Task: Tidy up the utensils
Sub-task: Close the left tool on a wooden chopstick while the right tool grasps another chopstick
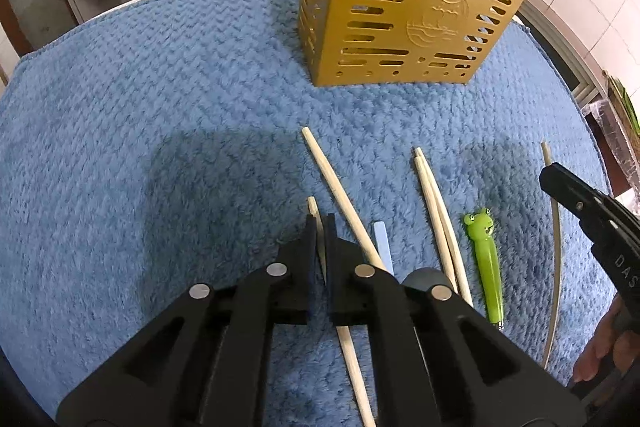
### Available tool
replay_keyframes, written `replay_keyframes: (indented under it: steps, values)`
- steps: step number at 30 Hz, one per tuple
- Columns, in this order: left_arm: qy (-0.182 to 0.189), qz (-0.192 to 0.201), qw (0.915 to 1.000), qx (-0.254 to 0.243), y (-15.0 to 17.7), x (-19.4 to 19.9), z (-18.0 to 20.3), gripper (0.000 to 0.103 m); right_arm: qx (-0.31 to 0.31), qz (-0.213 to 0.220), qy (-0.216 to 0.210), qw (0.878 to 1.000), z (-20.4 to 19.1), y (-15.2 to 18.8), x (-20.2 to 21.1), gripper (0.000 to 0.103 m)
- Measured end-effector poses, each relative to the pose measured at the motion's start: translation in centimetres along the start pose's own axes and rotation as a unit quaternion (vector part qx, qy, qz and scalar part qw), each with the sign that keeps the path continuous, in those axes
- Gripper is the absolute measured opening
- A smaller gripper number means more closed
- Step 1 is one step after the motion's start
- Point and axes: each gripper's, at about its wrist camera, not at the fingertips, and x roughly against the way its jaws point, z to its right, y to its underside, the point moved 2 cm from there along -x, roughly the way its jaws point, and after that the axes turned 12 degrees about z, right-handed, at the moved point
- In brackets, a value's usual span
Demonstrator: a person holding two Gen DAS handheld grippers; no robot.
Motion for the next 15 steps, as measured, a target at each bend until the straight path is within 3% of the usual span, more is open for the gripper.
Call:
replay_keyframes:
  steps: [3, 5, 7, 10, 13, 15]
  values:
    - [-0.003, 0.004, 0.9999, -0.010, 0.04, -0.01, 0.40, 0.007, 0.000, 0.000, 0.000, 1.000, -0.06, 0.14, -0.07, 0.006]
    - [0.004, 0.003, 0.9999, -0.009, 0.14, 0.03, 0.68, 0.019, -0.001, 0.000, 0.001, 1.000, -0.01, 0.18, -0.12, 0.006]
    - [0.003, 0.000, 0.9999, -0.012, 0.41, -0.04, 0.81, 0.021, -0.002, 0.000, 0.001, 1.000, 0.05, 0.23, -0.11, 0.006]
    - [0.001, 0.001, 0.9999, -0.011, 0.53, -0.26, 0.96, 0.020, -0.003, 0.000, 0.003, 1.000, 0.18, 0.29, -0.09, 0.006]
    - [-0.006, -0.002, 0.9999, -0.009, 0.32, -0.56, 0.72, 0.007, -0.005, -0.002, 0.005, 1.000, 0.38, 0.44, -0.20, 0.006]
    - [0.004, -0.005, 1.0000, -0.006, -0.03, -0.84, 0.22, 0.006, -0.008, -0.003, 0.005, 1.000, 0.52, 0.43, -0.37, 0.006]
